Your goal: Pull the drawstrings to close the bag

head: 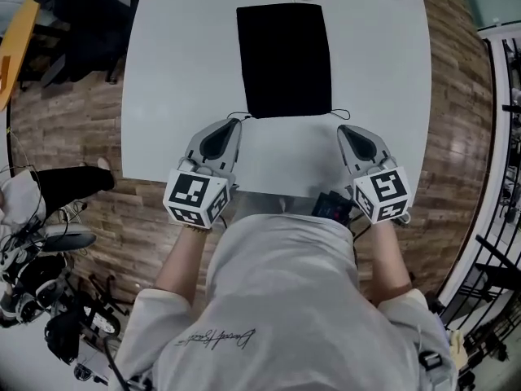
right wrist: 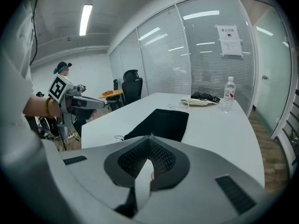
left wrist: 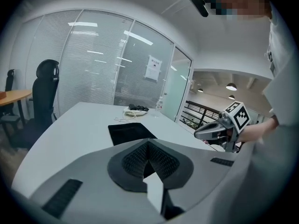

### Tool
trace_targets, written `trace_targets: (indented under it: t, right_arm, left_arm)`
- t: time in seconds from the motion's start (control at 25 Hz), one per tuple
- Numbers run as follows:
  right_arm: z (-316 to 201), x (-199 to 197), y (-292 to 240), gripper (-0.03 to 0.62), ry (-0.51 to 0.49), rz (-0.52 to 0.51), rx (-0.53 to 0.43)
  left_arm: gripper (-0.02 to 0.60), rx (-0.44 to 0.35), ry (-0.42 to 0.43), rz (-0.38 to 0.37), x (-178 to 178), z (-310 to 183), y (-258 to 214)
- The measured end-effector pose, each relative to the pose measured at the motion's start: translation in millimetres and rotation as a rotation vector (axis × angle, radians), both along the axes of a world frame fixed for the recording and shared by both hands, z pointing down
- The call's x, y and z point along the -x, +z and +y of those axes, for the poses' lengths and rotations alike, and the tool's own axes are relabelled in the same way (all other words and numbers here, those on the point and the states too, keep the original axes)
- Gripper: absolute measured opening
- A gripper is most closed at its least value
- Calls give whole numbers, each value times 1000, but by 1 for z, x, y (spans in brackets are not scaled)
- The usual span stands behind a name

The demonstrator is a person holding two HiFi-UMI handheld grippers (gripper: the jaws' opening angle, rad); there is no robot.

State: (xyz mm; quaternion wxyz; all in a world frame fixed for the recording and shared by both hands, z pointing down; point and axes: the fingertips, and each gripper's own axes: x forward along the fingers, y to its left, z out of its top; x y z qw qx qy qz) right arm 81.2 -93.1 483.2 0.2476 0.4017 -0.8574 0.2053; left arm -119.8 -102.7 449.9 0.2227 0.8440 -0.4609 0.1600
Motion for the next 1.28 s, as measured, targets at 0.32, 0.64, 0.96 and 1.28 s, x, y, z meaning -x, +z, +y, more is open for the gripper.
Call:
trace_targets:
  t: [0.32, 0.64, 0.96, 1.28]
  right_arm:
    - [-9, -25, 35, 21, 0, 145, -8]
    - [-21, -37, 52, 22, 15, 197, 1]
    - [-36, -53, 77, 23, 39, 282, 11]
    - [-40, -54, 109, 25, -22, 431, 31]
  left_arm:
    - [11, 49, -28, -60, 21, -2, 40]
    - [11, 67, -1, -169, 32, -13, 81]
    - [12, 68, 80, -224, 32, -25, 112]
    - [12, 103, 128, -282, 38, -21, 133]
